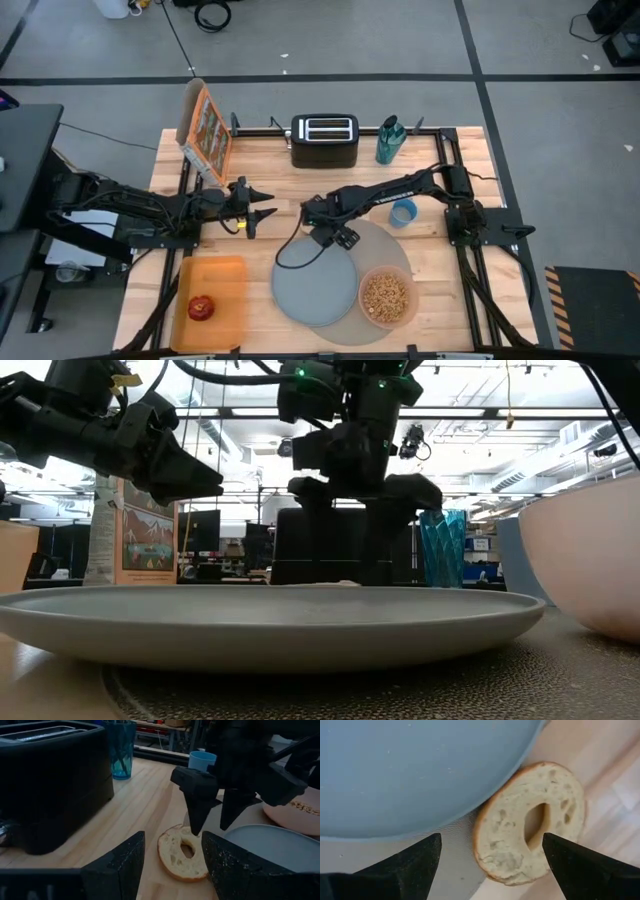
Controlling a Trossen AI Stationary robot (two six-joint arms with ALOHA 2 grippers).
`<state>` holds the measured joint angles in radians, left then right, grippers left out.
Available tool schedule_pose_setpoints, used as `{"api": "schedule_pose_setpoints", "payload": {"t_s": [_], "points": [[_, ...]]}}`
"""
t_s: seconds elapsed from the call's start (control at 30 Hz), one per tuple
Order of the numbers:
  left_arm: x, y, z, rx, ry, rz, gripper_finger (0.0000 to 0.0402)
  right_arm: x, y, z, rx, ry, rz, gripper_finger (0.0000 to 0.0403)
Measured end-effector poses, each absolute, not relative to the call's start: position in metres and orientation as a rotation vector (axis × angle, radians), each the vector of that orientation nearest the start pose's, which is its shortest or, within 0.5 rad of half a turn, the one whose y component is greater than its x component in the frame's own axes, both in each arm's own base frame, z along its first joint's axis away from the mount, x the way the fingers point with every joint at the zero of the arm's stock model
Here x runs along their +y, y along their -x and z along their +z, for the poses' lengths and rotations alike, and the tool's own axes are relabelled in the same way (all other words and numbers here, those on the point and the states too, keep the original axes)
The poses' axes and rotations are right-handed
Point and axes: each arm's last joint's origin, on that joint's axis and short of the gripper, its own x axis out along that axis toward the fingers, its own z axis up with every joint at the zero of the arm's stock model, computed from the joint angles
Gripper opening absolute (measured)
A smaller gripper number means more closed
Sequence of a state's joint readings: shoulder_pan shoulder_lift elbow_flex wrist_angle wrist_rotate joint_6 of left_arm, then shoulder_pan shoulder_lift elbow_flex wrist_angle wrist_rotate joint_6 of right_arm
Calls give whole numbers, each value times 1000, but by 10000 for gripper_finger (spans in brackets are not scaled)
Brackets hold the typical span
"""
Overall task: Arrange a breakfast setting
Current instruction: Put the bagel on the blue plate from the toaster on the brown placemat
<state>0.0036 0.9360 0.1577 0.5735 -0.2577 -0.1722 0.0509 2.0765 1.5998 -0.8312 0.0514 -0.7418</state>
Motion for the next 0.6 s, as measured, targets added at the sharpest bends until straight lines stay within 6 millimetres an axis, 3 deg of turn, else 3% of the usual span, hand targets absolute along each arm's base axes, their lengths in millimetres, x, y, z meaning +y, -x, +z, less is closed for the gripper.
{"api": "schedule_pose_setpoints", "payload": {"t_s": [0.43, 0.6], "points": [[8, -174, 167, 181, 145, 276, 203, 1, -413, 173, 1318, 782, 433, 349], [8, -174, 167, 184, 144, 276, 203, 4, -409, 165, 1286, 979, 619, 336]]}}
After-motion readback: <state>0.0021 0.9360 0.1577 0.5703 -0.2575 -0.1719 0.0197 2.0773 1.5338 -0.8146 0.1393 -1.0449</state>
